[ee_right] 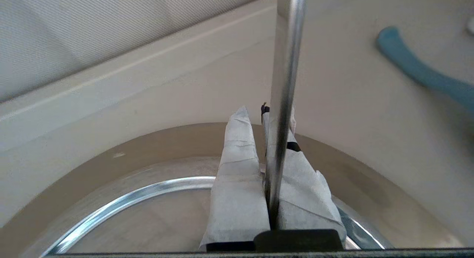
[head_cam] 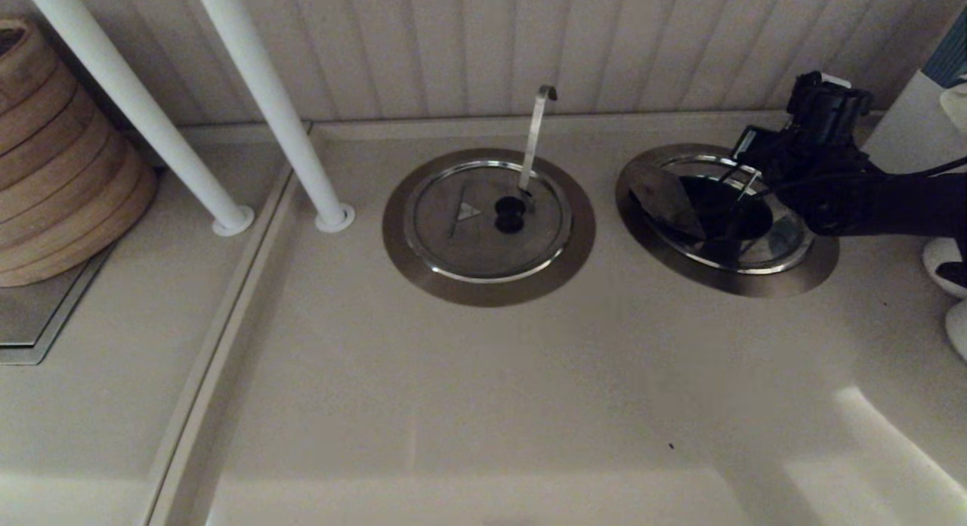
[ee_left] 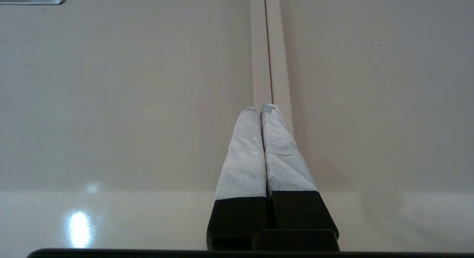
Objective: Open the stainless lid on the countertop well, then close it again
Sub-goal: Stir with a spoon
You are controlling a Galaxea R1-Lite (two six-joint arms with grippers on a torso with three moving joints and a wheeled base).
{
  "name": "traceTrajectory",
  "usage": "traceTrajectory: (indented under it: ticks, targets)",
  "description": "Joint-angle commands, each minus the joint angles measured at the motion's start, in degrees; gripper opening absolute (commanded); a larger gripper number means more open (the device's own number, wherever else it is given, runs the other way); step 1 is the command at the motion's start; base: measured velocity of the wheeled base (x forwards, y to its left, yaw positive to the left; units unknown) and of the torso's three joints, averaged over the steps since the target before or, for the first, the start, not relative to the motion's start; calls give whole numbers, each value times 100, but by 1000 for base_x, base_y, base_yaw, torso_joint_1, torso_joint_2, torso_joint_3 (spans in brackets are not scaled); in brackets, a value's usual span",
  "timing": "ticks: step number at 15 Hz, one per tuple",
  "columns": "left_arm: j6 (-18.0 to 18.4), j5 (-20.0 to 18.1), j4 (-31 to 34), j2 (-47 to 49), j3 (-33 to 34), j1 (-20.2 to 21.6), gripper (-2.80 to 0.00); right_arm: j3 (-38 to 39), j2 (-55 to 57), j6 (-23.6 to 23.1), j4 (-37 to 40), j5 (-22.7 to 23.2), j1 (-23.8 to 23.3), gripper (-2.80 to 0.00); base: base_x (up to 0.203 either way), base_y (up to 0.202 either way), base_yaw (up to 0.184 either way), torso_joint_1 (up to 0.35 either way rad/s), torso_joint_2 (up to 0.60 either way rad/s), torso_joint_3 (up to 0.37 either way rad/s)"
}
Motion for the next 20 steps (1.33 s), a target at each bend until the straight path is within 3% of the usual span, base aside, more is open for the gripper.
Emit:
traceTrajectory:
  ticks: [1,7,11,14,20]
  targets:
    - [-2,4,0,6,0,0,-280,312,-519,70,-16,38,80,-280,0,0,0,0,0,0]
    - [-2,-3,0,6,0,7,-280,1177,-1696,105,38,295,400,-280,0,0,0,0,0,0]
    - [-2,4,0,6,0,0,-280,1369,-1820,80,119,455,493,-280,0,0,0,0,0,0]
    - [-2,4,0,6,0,0,-280,1560,-2074,68,604,939,504,-280,0,0,0,0,0,0]
    - [-2,4,0,6,0,0,-280,1682,-2003,-1056,1278,1027,189,-280,0,0,0,0,0,0]
